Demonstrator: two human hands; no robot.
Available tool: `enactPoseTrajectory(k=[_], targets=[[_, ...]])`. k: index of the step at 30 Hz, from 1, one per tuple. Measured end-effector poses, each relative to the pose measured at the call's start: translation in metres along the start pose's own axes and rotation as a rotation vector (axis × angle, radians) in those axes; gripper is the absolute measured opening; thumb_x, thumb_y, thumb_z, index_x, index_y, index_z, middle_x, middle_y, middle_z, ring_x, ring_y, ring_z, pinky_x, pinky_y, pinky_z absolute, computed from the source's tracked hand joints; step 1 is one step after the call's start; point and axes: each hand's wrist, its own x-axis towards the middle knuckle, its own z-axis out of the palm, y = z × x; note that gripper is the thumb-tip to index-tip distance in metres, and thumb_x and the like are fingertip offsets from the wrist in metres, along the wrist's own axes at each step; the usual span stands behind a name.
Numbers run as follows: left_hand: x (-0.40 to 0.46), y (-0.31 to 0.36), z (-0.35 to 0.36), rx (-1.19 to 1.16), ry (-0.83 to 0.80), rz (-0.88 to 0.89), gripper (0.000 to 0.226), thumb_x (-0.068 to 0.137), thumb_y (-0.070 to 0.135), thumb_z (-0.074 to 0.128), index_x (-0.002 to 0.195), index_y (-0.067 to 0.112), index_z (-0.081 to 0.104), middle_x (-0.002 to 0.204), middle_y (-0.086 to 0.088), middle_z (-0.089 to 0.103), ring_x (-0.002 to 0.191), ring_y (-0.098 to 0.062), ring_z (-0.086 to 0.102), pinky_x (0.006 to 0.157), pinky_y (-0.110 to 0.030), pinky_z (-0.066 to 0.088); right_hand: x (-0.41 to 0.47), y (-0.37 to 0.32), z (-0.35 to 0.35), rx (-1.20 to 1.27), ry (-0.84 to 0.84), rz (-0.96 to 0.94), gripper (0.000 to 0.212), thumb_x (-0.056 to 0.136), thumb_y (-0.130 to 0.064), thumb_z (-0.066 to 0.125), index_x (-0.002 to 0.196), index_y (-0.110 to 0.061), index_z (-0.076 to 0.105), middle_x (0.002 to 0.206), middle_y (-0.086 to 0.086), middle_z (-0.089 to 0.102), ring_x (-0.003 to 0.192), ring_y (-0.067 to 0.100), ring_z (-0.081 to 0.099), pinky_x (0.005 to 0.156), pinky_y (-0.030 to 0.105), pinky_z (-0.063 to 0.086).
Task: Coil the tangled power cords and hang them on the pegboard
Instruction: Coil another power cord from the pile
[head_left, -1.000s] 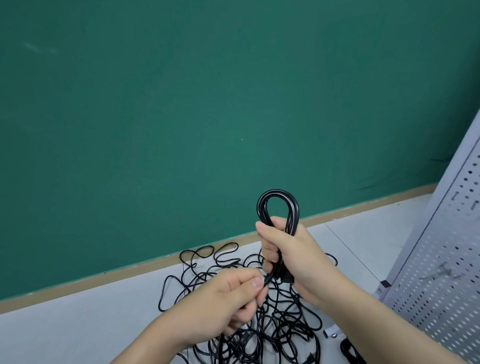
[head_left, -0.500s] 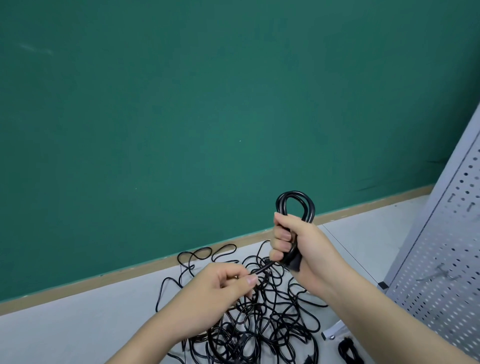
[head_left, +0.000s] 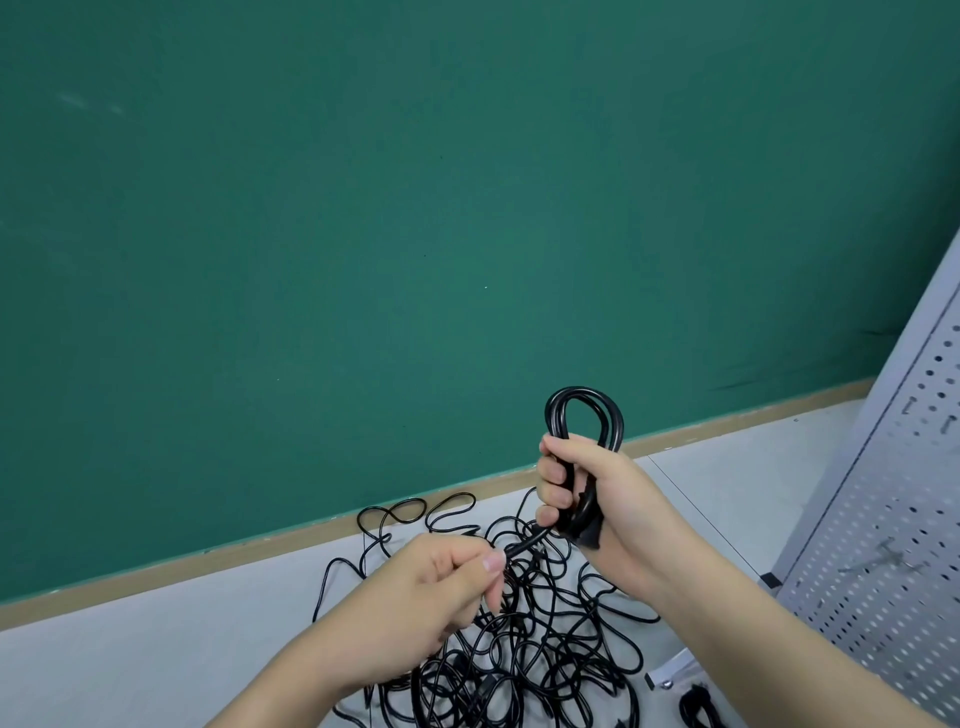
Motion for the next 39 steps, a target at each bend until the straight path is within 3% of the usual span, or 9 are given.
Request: enactPoseTrajectory(k=[11,17,20,25,28,31,34,39], targets=[[-0.003,0.008,0.001,-0.326,-0.070,0.035,0.034,0.099,0.041,0.051,0.072,0.022,0.059,0.053,0.001,0.020,0.051,-0.015,0.012,0.047,-0.020,0.019,-0.004,-0.008,0.005,0.206,-0.044,0.073,0.013,0.098,-0.015,0.056,0.086,-0.014,0.052,0.062,-0.004,0.035,0.045,0.011,0.039,0.047,0.026,0.049],[-0.004,0.013,0.003,-0.488,-0.193,0.022,0.034,0.100,0.041,0.054,0.073,0.021,0.057,0.049,0.005,0.020,0.050,-0.013,0.013,0.045,-0.018,0.019,-0.004,-0.007,0.002,0.281,-0.156,0.061,0.018,0.093,-0.012,0.059,0.084,-0.018,0.044,0.066,-0.005,0.025,0.047,0.008,0.025,0.042,0.020,0.034],[-0.004,0.013,0.003,-0.327,-0.126,-0.015,0.038,0.100,0.048,0.055,0.073,0.022,0.056,0.051,0.004,0.024,0.051,-0.015,0.015,0.047,-0.021,0.019,-0.003,-0.004,0.000,0.181,-0.139,-0.011,0.026,0.099,-0.010,0.057,0.077,-0.019,0.043,0.067,-0.005,0.026,0.051,0.009,0.024,0.043,0.020,0.030],[-0.003,0.009,-0.006,0.284,0.141,0.072,0.044,0.100,0.052,0.056,0.075,0.016,0.053,0.061,0.008,0.036,0.059,-0.013,0.030,0.056,-0.030,0.027,0.004,-0.002,-0.005,-0.052,0.006,-0.148,0.032,0.103,-0.010,0.055,0.076,-0.019,0.043,0.066,-0.003,0.027,0.055,0.011,0.024,0.047,0.022,0.029],[-0.005,0.007,-0.018,0.379,0.282,0.101,0.039,0.097,0.052,0.061,0.076,0.019,0.058,0.060,0.011,0.043,0.058,-0.006,0.036,0.059,-0.029,0.033,0.008,-0.003,-0.010,-0.116,0.065,-0.172,0.031,0.103,-0.012,0.058,0.076,-0.020,0.045,0.066,-0.004,0.030,0.055,0.011,0.027,0.047,0.021,0.033],[-0.009,0.011,-0.025,0.469,0.408,0.173,0.030,0.092,0.051,0.068,0.074,0.028,0.065,0.055,0.013,0.046,0.053,-0.006,0.036,0.056,-0.025,0.029,0.011,-0.005,-0.015,-0.166,0.057,-0.159,0.029,0.100,-0.021,0.066,0.077,-0.022,0.047,0.067,-0.006,0.032,0.056,0.011,0.030,0.050,0.022,0.036],[-0.011,0.016,-0.026,0.560,0.557,0.341,0.028,0.092,0.044,0.073,0.066,0.038,0.062,0.056,0.019,0.053,0.054,-0.004,0.048,0.054,-0.012,0.034,0.011,-0.001,-0.014,-0.285,0.002,-0.126,0.030,0.090,-0.035,0.076,0.081,-0.021,0.051,0.065,-0.006,0.038,0.053,0.010,0.039,0.057,0.026,0.039],[-0.010,0.015,-0.026,0.646,0.697,0.513,0.027,0.093,0.053,0.063,0.077,0.032,0.068,0.065,0.019,0.053,0.057,-0.003,0.045,0.055,-0.015,0.030,0.005,0.006,-0.009,-0.657,-0.162,-0.123,0.034,0.073,-0.056,0.080,0.083,-0.028,0.065,0.066,-0.007,0.053,0.060,0.010,0.053,0.068,0.026,0.043]])
